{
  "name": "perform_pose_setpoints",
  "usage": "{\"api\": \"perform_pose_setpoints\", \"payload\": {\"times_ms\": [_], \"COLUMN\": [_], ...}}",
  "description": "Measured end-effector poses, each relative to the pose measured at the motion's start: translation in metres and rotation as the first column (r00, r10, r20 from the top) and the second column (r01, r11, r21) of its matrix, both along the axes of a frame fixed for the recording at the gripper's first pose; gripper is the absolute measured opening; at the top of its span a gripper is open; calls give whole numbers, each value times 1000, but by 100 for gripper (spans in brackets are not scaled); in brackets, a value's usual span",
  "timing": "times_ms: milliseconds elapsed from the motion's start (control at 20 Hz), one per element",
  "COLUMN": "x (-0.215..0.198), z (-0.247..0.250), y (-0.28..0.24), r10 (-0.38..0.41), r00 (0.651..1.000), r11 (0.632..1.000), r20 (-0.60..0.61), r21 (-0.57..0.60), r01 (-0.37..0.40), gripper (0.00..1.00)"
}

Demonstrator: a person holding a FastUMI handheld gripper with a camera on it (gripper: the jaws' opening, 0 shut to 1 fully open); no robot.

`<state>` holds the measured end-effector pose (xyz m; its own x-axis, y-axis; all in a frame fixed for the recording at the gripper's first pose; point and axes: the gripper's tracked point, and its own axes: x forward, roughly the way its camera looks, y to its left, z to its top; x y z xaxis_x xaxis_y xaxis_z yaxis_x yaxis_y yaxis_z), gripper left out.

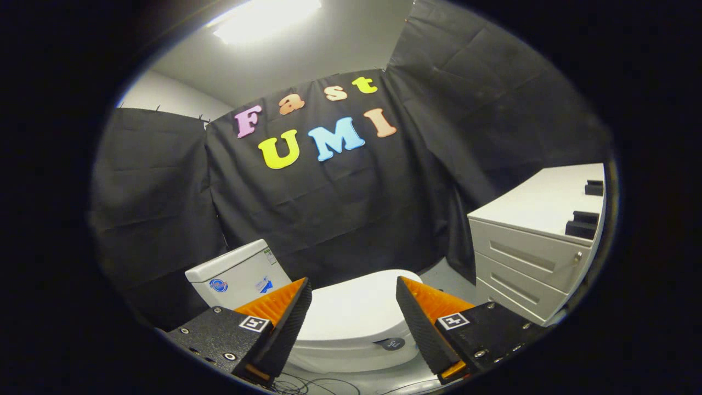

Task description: Open the toilet lid.

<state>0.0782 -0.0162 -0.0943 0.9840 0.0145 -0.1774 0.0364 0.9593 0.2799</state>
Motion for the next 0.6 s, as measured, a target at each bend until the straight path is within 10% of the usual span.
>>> {"api": "perform_pose_setpoints", "payload": {"times_ms": [600], "x": [33], "z": [-101], "y": [-17], "r10": [2], "r00": [971], "r11": [969], "r20": [-240], "r21": [239], "r01": [58], "gripper": [95]}}
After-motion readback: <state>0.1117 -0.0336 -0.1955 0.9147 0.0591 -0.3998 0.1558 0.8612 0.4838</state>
